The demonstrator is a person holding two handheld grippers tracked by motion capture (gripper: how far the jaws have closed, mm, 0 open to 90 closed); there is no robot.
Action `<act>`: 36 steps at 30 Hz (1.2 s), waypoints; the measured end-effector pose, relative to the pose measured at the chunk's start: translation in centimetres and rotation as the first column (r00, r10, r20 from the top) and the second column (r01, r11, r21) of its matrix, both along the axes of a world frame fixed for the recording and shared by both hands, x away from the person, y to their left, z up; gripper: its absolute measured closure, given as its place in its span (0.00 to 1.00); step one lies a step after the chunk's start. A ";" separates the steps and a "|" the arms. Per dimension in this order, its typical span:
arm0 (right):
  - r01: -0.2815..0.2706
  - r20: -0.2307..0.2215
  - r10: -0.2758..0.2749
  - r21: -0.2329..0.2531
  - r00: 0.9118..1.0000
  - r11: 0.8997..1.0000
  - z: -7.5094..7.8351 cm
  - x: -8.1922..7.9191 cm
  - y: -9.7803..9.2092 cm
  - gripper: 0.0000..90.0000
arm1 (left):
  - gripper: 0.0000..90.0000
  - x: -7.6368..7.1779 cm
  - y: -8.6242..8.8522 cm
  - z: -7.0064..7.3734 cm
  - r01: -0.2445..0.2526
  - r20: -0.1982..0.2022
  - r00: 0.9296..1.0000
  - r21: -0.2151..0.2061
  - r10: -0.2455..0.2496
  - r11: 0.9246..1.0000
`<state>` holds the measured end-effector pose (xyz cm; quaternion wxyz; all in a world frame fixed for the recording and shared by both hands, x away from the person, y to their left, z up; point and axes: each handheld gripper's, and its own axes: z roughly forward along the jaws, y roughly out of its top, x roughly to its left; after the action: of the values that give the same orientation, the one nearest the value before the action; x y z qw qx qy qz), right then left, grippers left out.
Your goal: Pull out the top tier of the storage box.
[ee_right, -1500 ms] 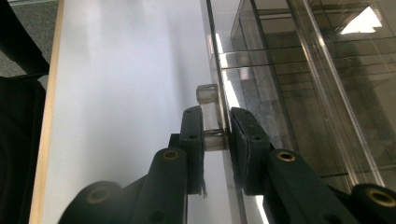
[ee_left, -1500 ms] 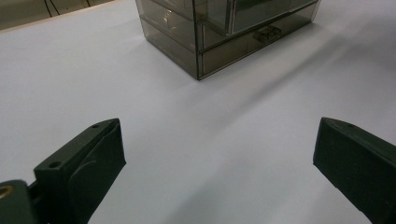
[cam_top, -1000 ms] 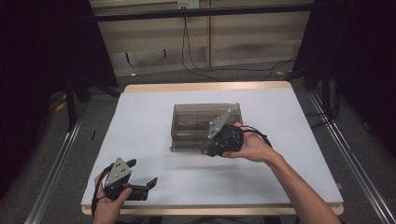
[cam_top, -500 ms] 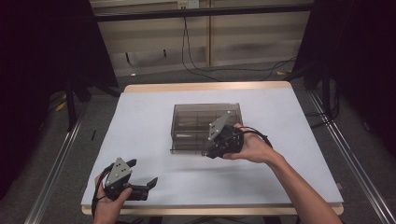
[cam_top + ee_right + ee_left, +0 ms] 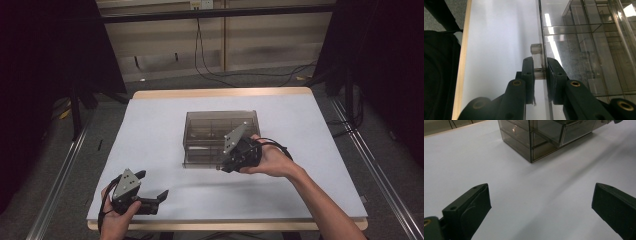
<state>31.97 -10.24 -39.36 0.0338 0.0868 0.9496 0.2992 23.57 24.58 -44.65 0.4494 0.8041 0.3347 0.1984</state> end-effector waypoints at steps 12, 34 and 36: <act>-0.020 -0.004 0.020 -0.003 1.000 1.000 -0.1 -0.7 0.0 0.87 | 0.02 0.0 0.0 0.0 0.000 0.000 1.000 0.000 0.000 1.000; -0.017 -0.023 0.017 0.018 1.000 1.000 -0.3 -1.2 -0.2 0.87 | 0.02 0.0 -0.1 -0.1 0.000 -0.002 1.000 0.003 0.000 1.000; -0.016 -0.025 0.017 0.025 1.000 1.000 -0.4 -1.1 -0.3 0.87 | 0.02 0.0 -0.1 -0.1 -0.001 -0.003 1.000 0.006 0.001 1.000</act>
<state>30.82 -10.54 -39.73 0.0184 0.0833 0.9469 0.3099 23.59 24.51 -44.71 0.4465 0.8056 0.3351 0.1982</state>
